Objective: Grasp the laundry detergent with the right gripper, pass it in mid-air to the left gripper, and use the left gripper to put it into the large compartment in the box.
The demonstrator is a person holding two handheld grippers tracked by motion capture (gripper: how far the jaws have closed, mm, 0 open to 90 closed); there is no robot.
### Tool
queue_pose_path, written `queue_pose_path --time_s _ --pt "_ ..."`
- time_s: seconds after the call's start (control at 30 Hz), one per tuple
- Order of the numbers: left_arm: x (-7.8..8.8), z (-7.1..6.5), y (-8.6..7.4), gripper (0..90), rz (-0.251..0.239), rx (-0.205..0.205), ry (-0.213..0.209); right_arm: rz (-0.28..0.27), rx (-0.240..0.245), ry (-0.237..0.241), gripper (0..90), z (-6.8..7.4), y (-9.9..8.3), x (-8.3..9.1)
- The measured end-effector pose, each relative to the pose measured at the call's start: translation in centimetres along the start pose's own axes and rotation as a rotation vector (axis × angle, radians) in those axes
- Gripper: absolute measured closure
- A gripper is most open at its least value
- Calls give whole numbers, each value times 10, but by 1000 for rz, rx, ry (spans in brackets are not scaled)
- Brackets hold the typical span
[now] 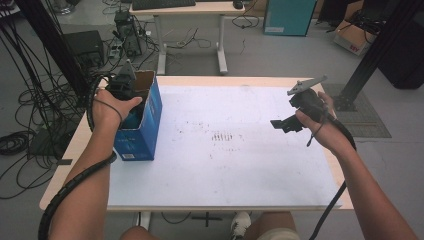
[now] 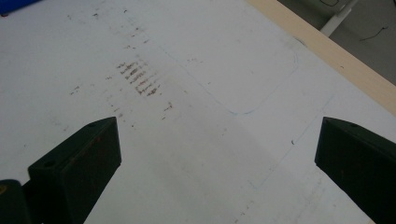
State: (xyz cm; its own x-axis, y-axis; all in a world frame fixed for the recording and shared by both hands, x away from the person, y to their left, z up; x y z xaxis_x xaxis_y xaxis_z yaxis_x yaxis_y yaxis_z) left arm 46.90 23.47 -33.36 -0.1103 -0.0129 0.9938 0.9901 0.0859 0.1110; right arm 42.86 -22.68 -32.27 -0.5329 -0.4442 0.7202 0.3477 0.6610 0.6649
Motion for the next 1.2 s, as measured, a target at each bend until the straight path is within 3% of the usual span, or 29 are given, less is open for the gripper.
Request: queue_pose_path --time_s 1.2 --pt "0 -1 0 367 0 -5 7 2 8 3 2 1 2 0"
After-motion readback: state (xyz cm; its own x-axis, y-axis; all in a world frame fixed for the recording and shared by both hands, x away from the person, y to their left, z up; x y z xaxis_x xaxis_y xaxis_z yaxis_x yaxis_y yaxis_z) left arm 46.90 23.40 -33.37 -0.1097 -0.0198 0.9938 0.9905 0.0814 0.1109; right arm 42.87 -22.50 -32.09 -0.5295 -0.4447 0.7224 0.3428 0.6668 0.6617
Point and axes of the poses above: each handheld gripper's, and its own axes: x roughly backward along the jaws, y roughly out of its top, z roughly to its left, the point moved 6 cm from there along -x, roughly forward along the jaws, and after that the axes turned 8 degrees about x, right-handed, at the moved point
